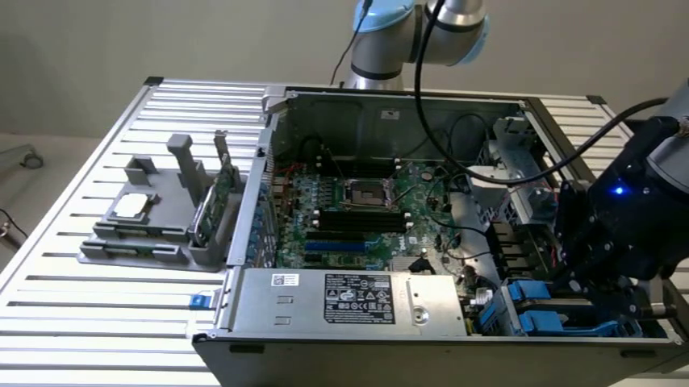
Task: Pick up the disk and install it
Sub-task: 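Insert the second disk wire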
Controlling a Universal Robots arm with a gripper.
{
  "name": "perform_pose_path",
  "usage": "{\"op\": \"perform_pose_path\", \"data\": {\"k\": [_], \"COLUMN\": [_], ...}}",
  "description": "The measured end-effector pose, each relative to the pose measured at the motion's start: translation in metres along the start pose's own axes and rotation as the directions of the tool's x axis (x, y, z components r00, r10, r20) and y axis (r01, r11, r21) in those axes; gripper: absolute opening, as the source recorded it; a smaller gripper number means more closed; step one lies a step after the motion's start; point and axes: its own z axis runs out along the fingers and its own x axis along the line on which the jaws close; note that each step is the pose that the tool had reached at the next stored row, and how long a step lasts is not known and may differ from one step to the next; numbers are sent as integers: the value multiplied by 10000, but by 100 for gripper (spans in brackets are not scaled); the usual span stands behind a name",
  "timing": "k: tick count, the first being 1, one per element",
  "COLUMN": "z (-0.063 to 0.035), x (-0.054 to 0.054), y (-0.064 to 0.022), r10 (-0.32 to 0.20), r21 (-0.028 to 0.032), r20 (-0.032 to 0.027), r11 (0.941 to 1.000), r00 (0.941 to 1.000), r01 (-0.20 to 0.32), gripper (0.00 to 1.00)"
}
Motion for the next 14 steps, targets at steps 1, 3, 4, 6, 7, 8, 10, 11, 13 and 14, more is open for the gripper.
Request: {"op": "perform_pose_path", "data": {"k": [1,3,4,6,7,8,10,11,13,14], "z": [2,7,10,14,19,24,30,33,37,39], "x": [-3,-9,-12,-17,-20,-22,-26,-28,-31,-33], "y": [1,2,2,3,3,4,6,6,8,10], "r10": [1,3,3,5,6,7,8,9,10,11], "r21": [-1,-2,-2,-4,-5,-5,-7,-7,-8,-8], "r20": [-14,-45,-60,-86,-102,-119,-146,-158,-183,-198], "r11": [10000,10000,10000,10000,10000,10000,10000,10000,10000,10000], "r00": [10000,10000,10000,10000,9999,9999,9999,9999,9998,9998], "r01": [-1,-3,-3,-5,-6,-7,-8,-9,-10,-11], "gripper": [16,16,16,16,16,16,16,16,16,16]}}
